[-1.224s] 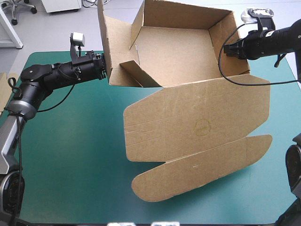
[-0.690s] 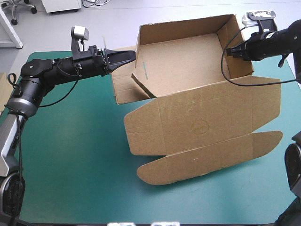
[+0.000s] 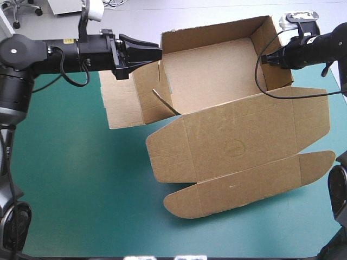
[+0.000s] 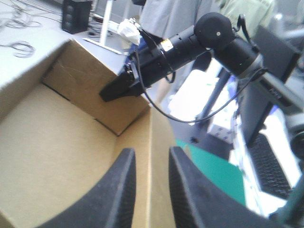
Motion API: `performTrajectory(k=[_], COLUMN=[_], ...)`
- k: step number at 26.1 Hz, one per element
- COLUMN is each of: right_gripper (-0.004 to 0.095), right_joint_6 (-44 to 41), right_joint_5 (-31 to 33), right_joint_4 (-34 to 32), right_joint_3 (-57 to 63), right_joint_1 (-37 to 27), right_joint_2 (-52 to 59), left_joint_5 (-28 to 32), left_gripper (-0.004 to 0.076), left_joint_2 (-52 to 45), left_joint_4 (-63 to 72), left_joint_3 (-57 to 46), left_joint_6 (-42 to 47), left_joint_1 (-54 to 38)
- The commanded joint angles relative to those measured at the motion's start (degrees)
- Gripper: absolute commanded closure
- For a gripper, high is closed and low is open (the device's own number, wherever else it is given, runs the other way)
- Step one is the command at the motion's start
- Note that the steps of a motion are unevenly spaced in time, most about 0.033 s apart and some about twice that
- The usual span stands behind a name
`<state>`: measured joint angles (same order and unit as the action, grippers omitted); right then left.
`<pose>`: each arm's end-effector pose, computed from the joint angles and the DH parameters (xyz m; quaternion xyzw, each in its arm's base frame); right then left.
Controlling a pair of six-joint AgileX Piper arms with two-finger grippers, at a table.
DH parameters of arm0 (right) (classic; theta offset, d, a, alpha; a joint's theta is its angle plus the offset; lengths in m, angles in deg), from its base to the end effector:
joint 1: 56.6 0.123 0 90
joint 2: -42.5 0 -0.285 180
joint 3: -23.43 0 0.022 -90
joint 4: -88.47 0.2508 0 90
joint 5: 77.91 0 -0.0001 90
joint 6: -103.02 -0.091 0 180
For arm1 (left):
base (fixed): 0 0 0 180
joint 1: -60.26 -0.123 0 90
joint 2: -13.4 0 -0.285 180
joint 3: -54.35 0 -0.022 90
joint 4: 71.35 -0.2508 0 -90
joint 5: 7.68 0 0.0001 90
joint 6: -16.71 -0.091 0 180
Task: Fold the box
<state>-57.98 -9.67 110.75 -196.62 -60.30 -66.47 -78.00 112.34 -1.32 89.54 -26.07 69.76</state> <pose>0.3796 0.0076 0.4424 -0.1205 0.9054 0.1189 0.3893 0.2824 -0.1289 0.5225 0.3617 0.6625 -0.4574 0.4702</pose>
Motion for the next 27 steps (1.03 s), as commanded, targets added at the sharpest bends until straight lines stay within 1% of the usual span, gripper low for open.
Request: performTrajectory(k=[1,3,6,8,10,13,16,19,20,21,22,23,25,27], right_gripper=[0.0912,0.0912,0.0912,0.0912,0.0912,0.0912,0.0912,0.0912,0.0912,0.0912,0.0912,0.0912,0.0912,0.0912], right_joint_6=[-0.8,-0.8,-0.8,-0.7,-0.1,1.0,1.9,3.0,3.4,3.4,3.5,3.9,4.1,4.4], right_joint_5=[-3.0,-3.0,-3.0,-3.0,-3.0,-2.9,-2.4,-2.3,-2.3,-2.1,-1.7,-1.2,-0.4,-0.3], right_joint_4=[2.4,2.4,3.3,4.7,6.3,8.7,12.2,15.5,15.6,15.9,16.7,18.0,19.7,21.2], right_joint_3=[-1.7,-1.7,-1.7,-1.7,-1.7,-1.7,-1.9,-1.9,-2.0,-2.3,-2.3,-2.3,-2.3,-2.3], right_joint_1=[-0.3,-0.3,-0.3,-0.3,-0.3,-0.5,-1.6,-2.1,-2.1,-2.1,-2.1,-2.1,-2.1,-2.1], right_joint_2=[2.9,2.9,2.9,2.9,2.9,2.9,3.0,3.6,3.7,4.1,4.2,4.7,5.2,5.8], left_joint_5=[2.0,3.9,8.1,9.2,9.2,10.0,12.7,15.8,16.4,17.4,18.0,17.7,15.3,13.3], left_gripper=[0.0547,0.0547,0.0547,0.0547,0.0547,0.0547,0.0547,0.0547,0.0547,0.0547,0.0547,0.0557,0.0589,0.0612], left_joint_2=[-3.0,-3.9,-5.5,-6.4,-6.8,-7.1,-7.1,-6.8,-6.6,-6.3,-6.0,-5.6,-4.3,-2.5], left_joint_4=[-14.9,-28.1,-44.3,-49.7,-50.3,-45.3,-37.4,-27.3,-24.7,-19.6,-16.0,-9.5,-0.3,3.1], left_joint_3=[10.1,11.2,9.5,7.5,4.8,-1.1,-9.4,-18.8,-22.6,-28.1,-30.9,-35.3,-39.1,-40.5], left_joint_6=[7.2,11.7,19.1,22.9,24.2,23.8,21.1,15.6,14.1,11.1,8.1,3.2,-3.6,-6.6], left_joint_1=[0.2,0.2,-2.0,-5.7,-11.6,-20.2,-28.8,-34.3,-35.8,-36.8,-36.9,-36.7,-35.3,-33.5])
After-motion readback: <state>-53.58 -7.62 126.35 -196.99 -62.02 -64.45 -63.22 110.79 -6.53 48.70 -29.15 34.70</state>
